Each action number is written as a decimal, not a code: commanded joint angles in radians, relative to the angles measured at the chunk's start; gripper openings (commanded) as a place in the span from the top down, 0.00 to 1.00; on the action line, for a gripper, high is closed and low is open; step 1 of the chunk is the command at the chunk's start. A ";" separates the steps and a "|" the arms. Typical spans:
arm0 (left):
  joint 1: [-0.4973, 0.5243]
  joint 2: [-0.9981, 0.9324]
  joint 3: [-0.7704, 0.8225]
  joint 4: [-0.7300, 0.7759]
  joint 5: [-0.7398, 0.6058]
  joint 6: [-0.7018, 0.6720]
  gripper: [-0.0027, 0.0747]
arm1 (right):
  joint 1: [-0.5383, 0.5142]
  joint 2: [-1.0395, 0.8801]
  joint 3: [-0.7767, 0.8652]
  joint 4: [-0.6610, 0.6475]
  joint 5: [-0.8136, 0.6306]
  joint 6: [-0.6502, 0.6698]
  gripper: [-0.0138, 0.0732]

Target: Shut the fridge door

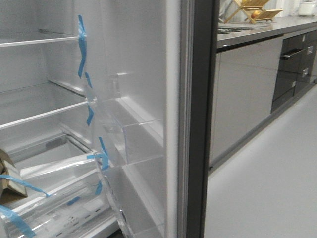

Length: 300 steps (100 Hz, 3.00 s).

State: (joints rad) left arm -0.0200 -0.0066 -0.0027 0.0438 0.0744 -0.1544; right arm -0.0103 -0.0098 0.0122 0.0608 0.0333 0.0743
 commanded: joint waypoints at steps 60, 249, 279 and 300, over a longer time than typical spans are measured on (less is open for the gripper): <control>-0.004 -0.023 0.040 -0.006 -0.083 -0.002 0.99 | -0.005 -0.020 0.024 -0.010 -0.080 -0.008 0.92; -0.004 -0.023 0.040 -0.006 -0.083 -0.002 0.99 | -0.005 -0.020 0.024 -0.010 -0.088 -0.008 0.92; -0.004 -0.023 0.040 -0.006 -0.083 -0.002 0.99 | -0.006 0.000 -0.063 0.578 -0.141 0.056 0.92; -0.004 -0.023 0.040 -0.006 -0.083 -0.002 0.99 | -0.009 0.170 -0.212 0.911 -0.187 0.056 0.92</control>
State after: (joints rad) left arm -0.0200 -0.0066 -0.0027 0.0438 0.0744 -0.1544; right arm -0.0103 0.0690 -0.1055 0.8339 -0.0637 0.1324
